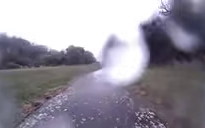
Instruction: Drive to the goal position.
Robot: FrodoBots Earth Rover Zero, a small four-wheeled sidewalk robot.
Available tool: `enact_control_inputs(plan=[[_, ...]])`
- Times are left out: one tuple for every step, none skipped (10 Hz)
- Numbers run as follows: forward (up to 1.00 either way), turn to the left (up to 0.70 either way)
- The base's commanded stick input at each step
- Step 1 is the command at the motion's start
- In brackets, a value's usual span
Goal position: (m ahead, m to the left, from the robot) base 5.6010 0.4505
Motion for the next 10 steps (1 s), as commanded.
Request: enact_control_inputs(plan=[[0.7, 0.0], [0.7, 0.0], [0.7, 0.0], [0.7, 0.0], [0.7, 0.0], [0.7, 0.0], [0.7, 0.0], [0.7, 0.0], [0.7, 0.0], [0.7, 0.0]])
